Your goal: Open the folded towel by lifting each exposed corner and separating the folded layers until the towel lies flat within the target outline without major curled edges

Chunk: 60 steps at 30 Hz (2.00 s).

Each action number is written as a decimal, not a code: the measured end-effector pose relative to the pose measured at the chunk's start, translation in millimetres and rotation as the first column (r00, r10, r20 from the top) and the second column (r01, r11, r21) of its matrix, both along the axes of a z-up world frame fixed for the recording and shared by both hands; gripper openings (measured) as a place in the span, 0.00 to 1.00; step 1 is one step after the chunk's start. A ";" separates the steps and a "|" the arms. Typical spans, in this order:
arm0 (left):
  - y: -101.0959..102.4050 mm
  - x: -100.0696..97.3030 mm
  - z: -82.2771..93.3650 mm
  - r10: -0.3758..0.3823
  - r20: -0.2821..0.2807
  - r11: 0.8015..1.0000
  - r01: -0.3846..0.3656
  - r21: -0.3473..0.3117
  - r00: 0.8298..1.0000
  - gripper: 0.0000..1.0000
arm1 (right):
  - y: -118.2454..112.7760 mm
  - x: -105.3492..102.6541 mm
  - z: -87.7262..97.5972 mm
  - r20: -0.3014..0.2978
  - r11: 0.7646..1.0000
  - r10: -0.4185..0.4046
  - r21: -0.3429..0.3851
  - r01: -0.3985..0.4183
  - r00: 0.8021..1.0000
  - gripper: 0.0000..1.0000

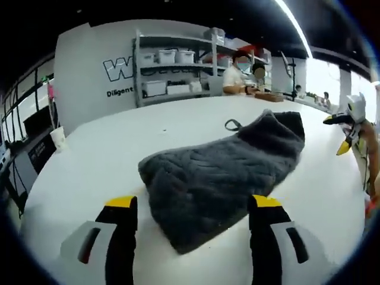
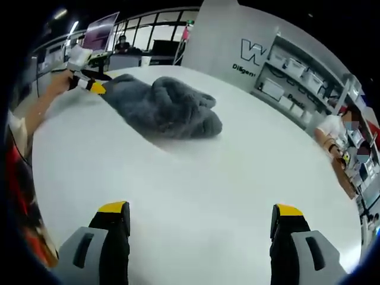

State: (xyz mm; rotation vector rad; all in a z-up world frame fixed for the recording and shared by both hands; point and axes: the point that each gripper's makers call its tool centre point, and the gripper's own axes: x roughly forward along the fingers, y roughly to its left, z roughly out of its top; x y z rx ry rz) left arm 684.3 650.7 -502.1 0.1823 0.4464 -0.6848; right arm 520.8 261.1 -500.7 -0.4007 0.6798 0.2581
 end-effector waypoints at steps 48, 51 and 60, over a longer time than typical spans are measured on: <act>3.5 -25.6 -10.6 -0.097 -0.020 0.995 0.097 0.007 0.995 1.00 | 72.6 115.0 87.7 0.182 0.976 0.173 0.102 -0.194 0.968 0.71; 2.4 -26.4 -10.1 -0.102 -0.021 0.995 0.102 0.001 0.995 1.00 | 77.7 134.1 96.8 0.214 0.960 0.165 0.187 -0.206 0.963 0.62; 4.8 -28.0 -11.4 -0.102 -0.024 0.995 0.103 0.013 0.994 1.00 | 80.4 193.4 80.6 0.167 0.927 0.178 0.302 -0.222 0.970 0.47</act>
